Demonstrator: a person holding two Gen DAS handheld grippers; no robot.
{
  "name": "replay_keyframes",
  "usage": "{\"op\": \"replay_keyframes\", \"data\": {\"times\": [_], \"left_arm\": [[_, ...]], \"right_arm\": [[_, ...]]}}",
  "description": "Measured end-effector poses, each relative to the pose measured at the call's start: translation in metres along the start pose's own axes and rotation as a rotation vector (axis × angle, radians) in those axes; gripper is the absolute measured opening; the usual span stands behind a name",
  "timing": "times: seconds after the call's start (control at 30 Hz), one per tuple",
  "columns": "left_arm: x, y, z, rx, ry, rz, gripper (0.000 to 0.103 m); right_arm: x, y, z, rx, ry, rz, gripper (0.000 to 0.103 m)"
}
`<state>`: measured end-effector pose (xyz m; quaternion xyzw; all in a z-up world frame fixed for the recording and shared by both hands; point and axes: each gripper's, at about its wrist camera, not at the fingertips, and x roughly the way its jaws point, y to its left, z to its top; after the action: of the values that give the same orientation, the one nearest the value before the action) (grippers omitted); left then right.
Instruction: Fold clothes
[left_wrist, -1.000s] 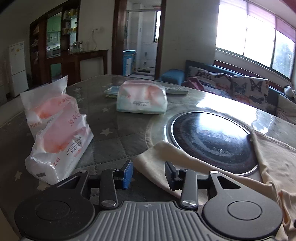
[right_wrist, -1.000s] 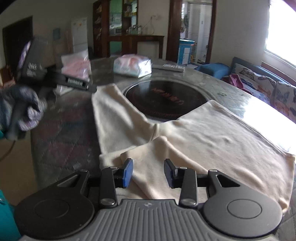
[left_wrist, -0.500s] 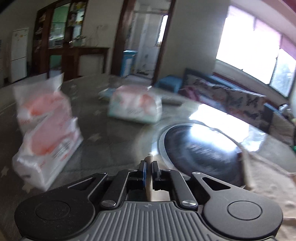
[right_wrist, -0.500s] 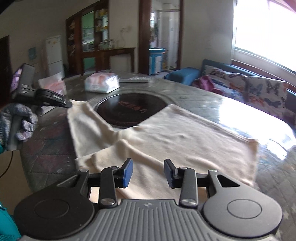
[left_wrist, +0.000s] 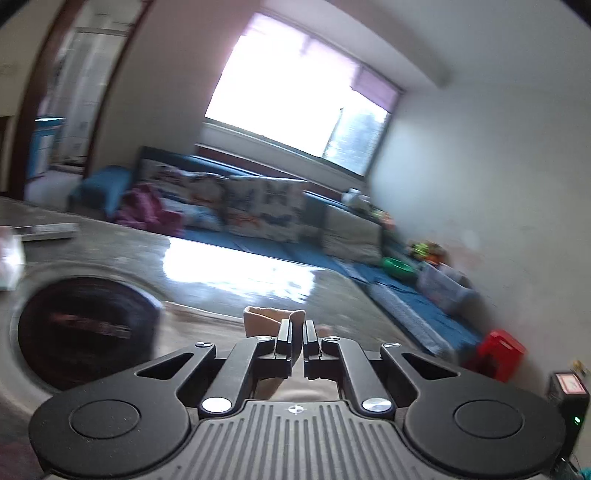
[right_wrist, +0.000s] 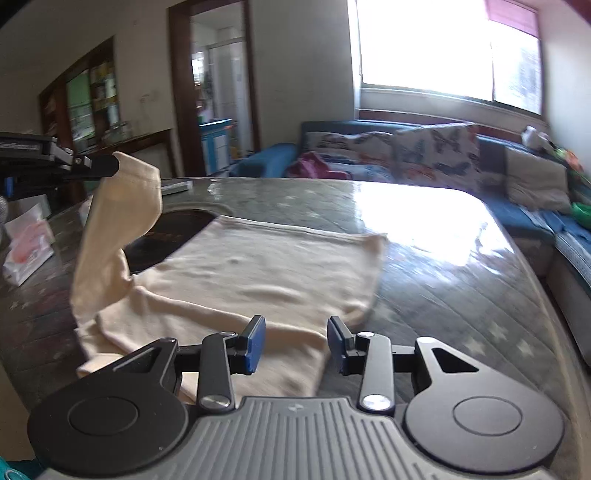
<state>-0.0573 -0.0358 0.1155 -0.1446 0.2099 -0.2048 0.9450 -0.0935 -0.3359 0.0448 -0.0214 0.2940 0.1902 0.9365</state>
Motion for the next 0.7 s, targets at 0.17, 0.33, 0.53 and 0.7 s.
{"op": "replay_keyframes", "data": {"times": [0.17, 0.33, 0.53, 0.7], "left_arm": [[0.027, -0.029, -0.034, 0.056, 0.097, -0.133, 0.006], [0.040, -0.041, -0.070, 0.131, 0.218, -0.175, 0.015], [0.025, -0.020, -0.073, 0.192, 0.201, -0.099, 0.020], [0.026, 0.027, -0.066, 0.172, 0.221, 0.055, 0.020]], "right_arm": [[-0.006, -0.014, -0.013, 0.042, 0.014, -0.034, 0.037], [-0.005, -0.019, -0.017, 0.060, 0.019, -0.042, 0.037], [-0.001, -0.011, -0.011, 0.054, 0.014, -0.016, 0.037], [0.014, 0.004, -0.009, 0.038, 0.041, 0.048, 0.036]]}}
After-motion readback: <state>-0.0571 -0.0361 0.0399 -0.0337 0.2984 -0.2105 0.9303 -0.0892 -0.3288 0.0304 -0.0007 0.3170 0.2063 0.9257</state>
